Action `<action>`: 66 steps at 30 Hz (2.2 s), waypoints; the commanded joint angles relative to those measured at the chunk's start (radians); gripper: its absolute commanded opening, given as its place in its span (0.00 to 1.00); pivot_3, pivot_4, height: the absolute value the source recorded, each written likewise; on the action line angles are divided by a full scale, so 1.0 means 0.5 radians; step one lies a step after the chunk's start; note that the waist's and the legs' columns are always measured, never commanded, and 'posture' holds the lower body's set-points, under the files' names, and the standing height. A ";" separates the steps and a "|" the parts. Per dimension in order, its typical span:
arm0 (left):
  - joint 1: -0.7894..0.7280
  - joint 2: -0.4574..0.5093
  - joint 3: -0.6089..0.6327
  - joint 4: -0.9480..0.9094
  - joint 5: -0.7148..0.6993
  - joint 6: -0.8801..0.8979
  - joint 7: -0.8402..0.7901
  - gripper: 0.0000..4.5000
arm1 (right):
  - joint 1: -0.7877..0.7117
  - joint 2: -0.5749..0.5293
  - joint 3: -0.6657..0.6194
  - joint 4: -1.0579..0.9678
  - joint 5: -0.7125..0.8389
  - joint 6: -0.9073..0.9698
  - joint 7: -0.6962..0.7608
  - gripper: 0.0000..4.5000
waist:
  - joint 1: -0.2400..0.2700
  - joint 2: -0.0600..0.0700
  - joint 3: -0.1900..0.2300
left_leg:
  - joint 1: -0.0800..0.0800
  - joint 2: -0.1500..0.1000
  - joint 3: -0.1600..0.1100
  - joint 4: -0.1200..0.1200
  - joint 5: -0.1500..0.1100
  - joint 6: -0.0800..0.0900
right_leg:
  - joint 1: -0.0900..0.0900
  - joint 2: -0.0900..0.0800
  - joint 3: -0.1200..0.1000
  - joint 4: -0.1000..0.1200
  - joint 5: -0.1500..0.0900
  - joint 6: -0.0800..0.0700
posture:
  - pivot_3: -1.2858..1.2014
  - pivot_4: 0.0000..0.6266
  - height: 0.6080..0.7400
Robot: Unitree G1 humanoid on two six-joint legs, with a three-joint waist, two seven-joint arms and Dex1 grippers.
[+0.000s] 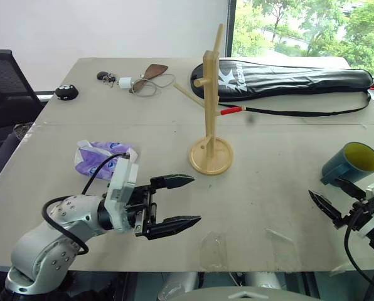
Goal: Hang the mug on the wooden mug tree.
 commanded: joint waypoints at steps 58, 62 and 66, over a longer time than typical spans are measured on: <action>0.557 -0.390 0.530 -0.217 -0.178 -0.502 0.222 1.00 | -2.042 -0.465 0.937 -0.322 0.509 1.209 -0.261 0.01 | -0.007 -0.012 0.009 | -0.030 0.001 -0.004 0.005 0.000 0.001 | -0.022 -0.002 -0.012 -0.010 0.001 0.001 | 0.52 0.24 1.00; 0.602 -0.432 0.547 -0.244 -0.171 -0.553 0.230 1.00 | -2.148 -0.376 1.030 -0.253 0.423 1.194 -0.266 0.01 | -0.015 -0.012 0.009 | -0.030 0.001 -0.004 0.005 0.000 0.001 | -0.023 -0.001 -0.011 -0.009 0.001 0.000 | 0.52 0.24 1.00; 0.636 -0.430 0.561 -0.283 -0.184 -0.563 0.260 1.00 | -2.221 -0.311 1.085 -0.190 0.354 1.188 -0.244 0.01 | -0.013 -0.012 0.009 | -0.031 0.001 -0.004 0.005 0.000 0.001 | -0.023 -0.001 -0.011 -0.009 0.001 0.001 | 0.52 0.24 1.00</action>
